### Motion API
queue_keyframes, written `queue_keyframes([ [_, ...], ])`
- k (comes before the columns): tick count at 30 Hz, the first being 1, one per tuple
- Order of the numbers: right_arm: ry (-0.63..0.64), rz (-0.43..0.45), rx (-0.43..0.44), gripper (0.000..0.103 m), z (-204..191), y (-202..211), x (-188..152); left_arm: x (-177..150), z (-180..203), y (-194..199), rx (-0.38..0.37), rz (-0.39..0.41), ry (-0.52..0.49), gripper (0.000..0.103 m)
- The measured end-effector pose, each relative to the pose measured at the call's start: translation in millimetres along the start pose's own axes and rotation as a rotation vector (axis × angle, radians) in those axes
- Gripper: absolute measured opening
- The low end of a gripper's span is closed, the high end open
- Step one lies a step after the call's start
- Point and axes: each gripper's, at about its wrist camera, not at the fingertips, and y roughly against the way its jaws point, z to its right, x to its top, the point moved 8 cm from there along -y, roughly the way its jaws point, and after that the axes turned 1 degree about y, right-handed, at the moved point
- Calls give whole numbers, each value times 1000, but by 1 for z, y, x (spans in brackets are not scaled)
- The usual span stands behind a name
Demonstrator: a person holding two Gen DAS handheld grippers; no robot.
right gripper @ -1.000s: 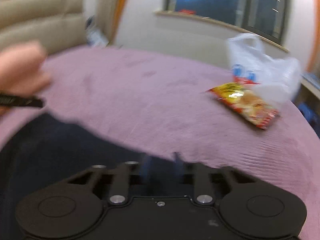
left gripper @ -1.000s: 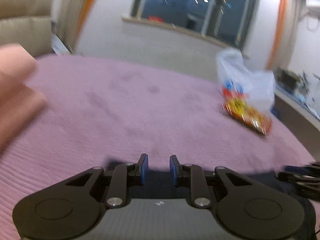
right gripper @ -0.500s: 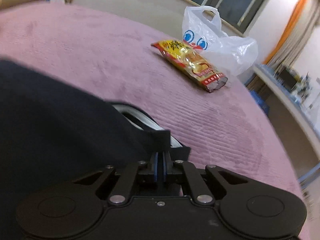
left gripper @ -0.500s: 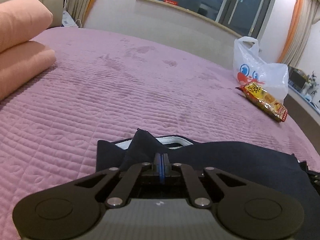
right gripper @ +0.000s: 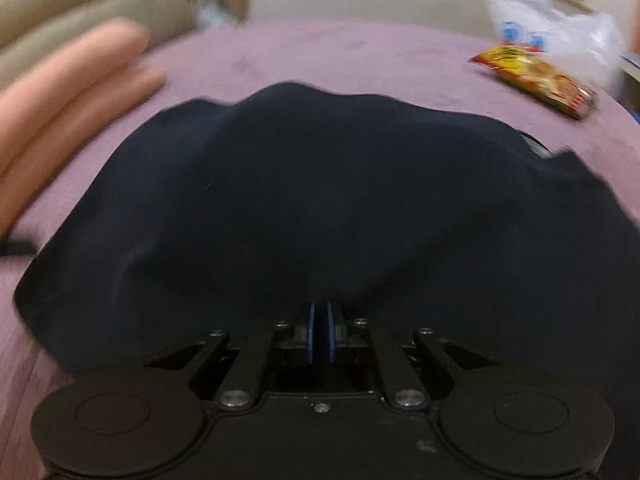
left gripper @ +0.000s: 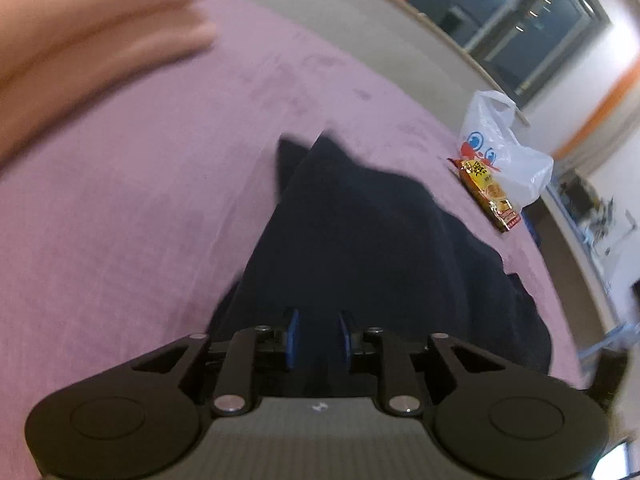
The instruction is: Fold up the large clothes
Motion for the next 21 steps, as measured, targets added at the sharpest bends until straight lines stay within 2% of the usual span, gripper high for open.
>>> queue_keyframes([
  [4,-20,-50,-32,4,-3,11,7,-34,-25,2,-12,-38,148,25],
  [6,-9,-47,-33,6,-7,22,10,-43,-30,0,-65,-32,228,32],
  [8,-26,11,-3,10,-7,37,24,-48,-31,-3,-163,-23,302,49],
  [10,-31,88,-10,10,-10,52,36,-55,-36,-7,-193,-1,380,50],
  [12,-33,147,-54,11,-10,52,47,-56,-40,-12,-209,28,410,50],
  [13,-37,147,-62,14,-11,47,49,-55,-42,-15,-199,47,413,51],
  [15,-49,80,-57,14,-11,22,41,-51,-44,-24,-214,85,443,51],
  [16,-61,30,-44,14,-13,8,30,-49,-45,-27,-225,100,460,51],
  [19,-126,73,5,14,-7,-3,23,-37,-42,-42,-242,166,474,50],
  [21,-173,64,33,14,-4,-2,25,-24,-39,-52,-246,197,477,50],
])
